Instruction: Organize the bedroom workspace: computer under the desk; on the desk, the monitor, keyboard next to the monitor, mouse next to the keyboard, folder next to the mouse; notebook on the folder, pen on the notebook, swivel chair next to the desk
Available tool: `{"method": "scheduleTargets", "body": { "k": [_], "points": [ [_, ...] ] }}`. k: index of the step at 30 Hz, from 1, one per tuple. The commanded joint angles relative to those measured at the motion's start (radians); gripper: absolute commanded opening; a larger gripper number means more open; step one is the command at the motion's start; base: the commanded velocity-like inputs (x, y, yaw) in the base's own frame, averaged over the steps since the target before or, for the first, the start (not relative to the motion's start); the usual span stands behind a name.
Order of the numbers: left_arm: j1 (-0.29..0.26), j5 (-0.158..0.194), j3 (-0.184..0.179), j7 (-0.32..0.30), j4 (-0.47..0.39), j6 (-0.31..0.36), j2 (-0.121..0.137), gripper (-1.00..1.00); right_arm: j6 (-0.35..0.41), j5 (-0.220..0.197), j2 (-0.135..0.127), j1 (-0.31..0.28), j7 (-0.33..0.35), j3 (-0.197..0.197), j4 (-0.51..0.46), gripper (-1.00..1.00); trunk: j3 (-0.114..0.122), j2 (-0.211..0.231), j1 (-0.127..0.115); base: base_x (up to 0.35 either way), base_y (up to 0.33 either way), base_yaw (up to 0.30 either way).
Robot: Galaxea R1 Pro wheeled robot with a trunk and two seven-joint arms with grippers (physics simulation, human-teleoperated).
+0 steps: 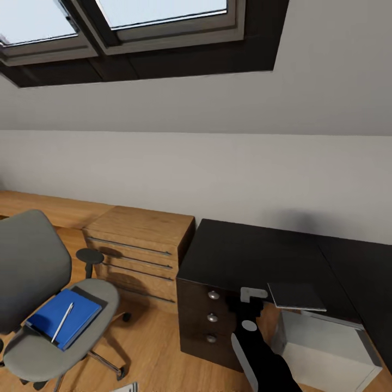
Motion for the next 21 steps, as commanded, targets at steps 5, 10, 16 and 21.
{"method": "scheduleTargets", "body": {
  "k": [5, 10, 16, 21],
  "points": [
    [-0.001, 0.011, -0.008, 0.007, 0.0, -0.007, 0.001, 1.0, 0.004, -0.006, -0.001, -0.001, -0.002, 0.004, -0.002, 1.0, -0.001, -0.001, 0.0, -0.01, 0.005, 0.006],
    [-0.001, 0.011, -0.008, 0.007, 0.0, -0.007, 0.001, 1.0, 0.004, -0.006, -0.001, -0.001, -0.002, 0.005, -0.002, 1.0, -0.001, -0.001, 0.0, -0.002, 0.032, 0.001],
    [-0.001, 0.011, -0.008, 0.007, 0.0, -0.007, 0.001, 1.0, 0.004, -0.006, -0.002, -0.001, 0.001, 0.005, -0.002, 1.0, -0.001, -0.001, 0.0, -0.063, 0.242, 0.0],
    [-0.001, 0.009, -0.009, 0.01, 0.033, -0.008, 0.0, 1.0, 0.005, -0.009, 0.001, -0.001, -0.004, 0.027, 0.013, 1.0, -0.001, -0.001, 0.0, -0.004, 0.014, 0.0]
  ]
}}
